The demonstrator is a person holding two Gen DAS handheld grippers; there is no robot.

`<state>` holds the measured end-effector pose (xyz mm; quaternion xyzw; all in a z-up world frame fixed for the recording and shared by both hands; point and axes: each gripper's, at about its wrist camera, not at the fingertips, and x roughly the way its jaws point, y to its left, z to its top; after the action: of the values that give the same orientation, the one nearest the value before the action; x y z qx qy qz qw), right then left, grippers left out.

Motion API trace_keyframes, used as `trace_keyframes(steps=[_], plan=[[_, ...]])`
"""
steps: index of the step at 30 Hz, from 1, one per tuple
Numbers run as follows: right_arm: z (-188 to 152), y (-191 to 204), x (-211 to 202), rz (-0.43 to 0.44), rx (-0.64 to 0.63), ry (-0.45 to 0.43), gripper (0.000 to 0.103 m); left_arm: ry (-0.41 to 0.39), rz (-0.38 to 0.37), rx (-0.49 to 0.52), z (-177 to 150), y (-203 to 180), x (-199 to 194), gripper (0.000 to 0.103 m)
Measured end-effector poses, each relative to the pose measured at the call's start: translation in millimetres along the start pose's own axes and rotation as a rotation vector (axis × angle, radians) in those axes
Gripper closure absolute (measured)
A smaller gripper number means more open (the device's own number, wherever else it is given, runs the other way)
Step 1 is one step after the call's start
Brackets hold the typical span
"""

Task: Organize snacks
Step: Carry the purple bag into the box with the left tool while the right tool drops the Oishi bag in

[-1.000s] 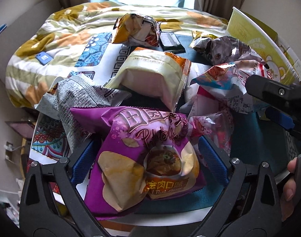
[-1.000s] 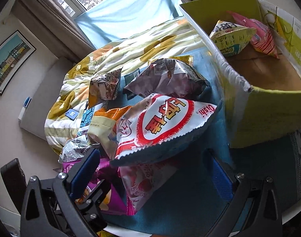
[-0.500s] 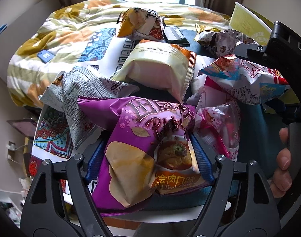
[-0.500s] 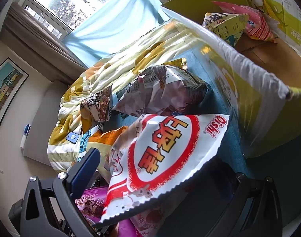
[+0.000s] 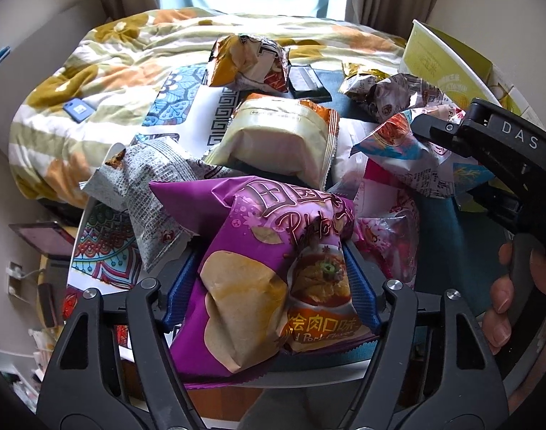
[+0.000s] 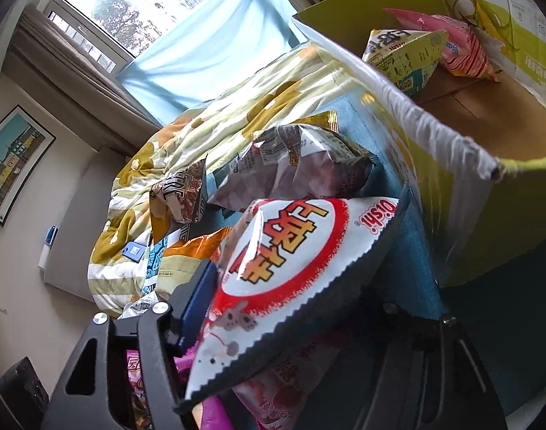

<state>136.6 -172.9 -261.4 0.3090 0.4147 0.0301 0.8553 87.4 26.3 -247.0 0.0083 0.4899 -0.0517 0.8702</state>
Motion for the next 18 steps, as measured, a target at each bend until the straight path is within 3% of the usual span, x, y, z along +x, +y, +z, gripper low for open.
trace_keyframes(steps=[18], plan=[[10, 39, -56, 0.032, -0.048, -0.104, 0.042, -0.117, -0.060, 0.034, 31, 6, -61, 0.033]])
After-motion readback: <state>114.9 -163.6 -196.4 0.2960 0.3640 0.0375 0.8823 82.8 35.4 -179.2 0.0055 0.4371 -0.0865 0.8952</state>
